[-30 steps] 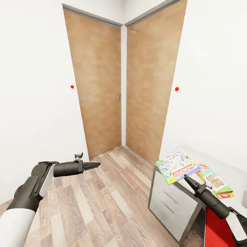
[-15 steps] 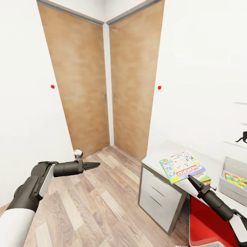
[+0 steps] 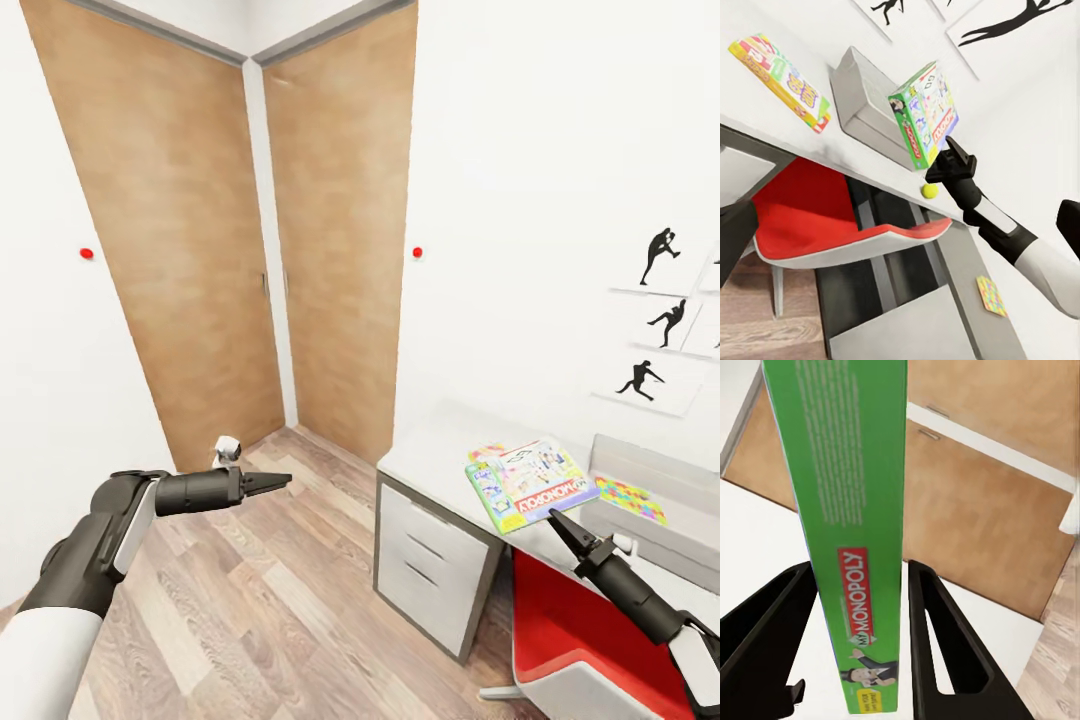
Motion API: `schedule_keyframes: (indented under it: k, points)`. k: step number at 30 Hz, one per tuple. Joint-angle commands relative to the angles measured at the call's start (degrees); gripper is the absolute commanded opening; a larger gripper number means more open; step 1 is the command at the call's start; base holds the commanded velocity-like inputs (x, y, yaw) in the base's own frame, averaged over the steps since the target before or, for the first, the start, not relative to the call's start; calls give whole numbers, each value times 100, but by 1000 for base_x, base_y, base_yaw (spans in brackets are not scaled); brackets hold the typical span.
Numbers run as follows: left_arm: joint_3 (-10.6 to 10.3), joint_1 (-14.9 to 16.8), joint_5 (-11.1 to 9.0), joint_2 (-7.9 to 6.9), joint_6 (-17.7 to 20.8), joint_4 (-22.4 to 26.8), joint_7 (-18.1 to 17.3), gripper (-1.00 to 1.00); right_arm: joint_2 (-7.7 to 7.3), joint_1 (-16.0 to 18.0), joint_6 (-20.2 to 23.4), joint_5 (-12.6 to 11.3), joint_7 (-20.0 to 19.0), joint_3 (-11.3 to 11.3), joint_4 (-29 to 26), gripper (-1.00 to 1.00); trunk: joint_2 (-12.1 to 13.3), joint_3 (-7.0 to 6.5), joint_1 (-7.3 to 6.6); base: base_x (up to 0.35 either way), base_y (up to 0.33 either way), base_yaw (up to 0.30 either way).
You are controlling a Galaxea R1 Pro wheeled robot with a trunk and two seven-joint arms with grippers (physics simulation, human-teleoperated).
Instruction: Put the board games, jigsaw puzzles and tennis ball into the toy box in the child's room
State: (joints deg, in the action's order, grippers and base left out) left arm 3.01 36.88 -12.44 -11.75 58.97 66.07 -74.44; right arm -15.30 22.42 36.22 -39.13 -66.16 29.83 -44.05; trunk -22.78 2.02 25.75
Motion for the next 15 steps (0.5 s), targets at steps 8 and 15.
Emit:
schedule_keyframes:
  k: [8, 15]
  points:
    - [2, 3, -13, -8, 44, 3, -9, 100, 1, 8, 51, -33, -19, 5, 2, -100, -14, 30, 4, 0, 0, -271]
    - [11, 3, -13, -9, 44, 3, -9, 100, 1, 8, 51, -33, -19, 5, 6, -100, -14, 45, 4, 0, 0, -272]
